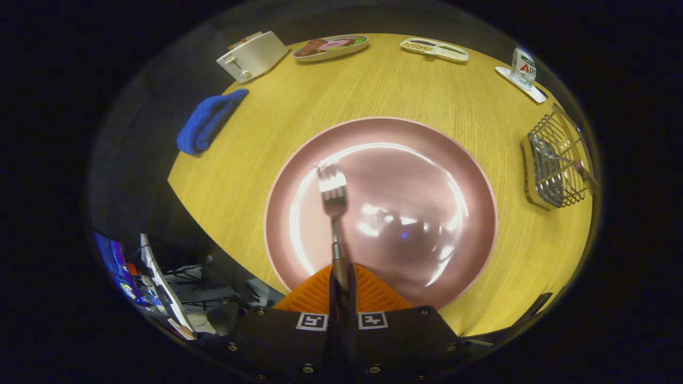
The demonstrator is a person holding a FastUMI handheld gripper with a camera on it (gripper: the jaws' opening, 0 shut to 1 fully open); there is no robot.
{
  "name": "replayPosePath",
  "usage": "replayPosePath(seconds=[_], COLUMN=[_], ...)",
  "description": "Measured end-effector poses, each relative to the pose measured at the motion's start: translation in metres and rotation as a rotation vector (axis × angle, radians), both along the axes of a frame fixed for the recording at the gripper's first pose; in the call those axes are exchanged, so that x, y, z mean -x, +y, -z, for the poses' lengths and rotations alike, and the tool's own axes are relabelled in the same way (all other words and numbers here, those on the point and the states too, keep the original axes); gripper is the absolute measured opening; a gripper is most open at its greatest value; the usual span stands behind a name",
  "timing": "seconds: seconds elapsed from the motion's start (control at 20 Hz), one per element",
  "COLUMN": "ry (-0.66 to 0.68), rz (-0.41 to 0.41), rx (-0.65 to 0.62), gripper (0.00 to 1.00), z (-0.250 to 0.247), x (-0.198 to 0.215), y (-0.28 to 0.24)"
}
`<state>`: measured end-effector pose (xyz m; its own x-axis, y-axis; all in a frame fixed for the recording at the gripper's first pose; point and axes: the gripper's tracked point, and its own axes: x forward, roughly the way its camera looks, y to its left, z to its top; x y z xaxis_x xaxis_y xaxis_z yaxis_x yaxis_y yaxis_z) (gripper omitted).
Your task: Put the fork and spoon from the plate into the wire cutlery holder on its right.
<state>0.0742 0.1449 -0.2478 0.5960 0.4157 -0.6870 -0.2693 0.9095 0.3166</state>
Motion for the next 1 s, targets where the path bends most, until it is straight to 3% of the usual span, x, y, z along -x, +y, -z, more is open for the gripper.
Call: replayPosePath(seconds=[0.5,1.0], ry=[0.027,-0.033], rz=[0.09,0.19], rx=[-0.222,-0.326], gripper=[0.06,0.06], z=[-0.017,-0.058], x=[0.002,-0.001], y=[-0.009,-0.056])
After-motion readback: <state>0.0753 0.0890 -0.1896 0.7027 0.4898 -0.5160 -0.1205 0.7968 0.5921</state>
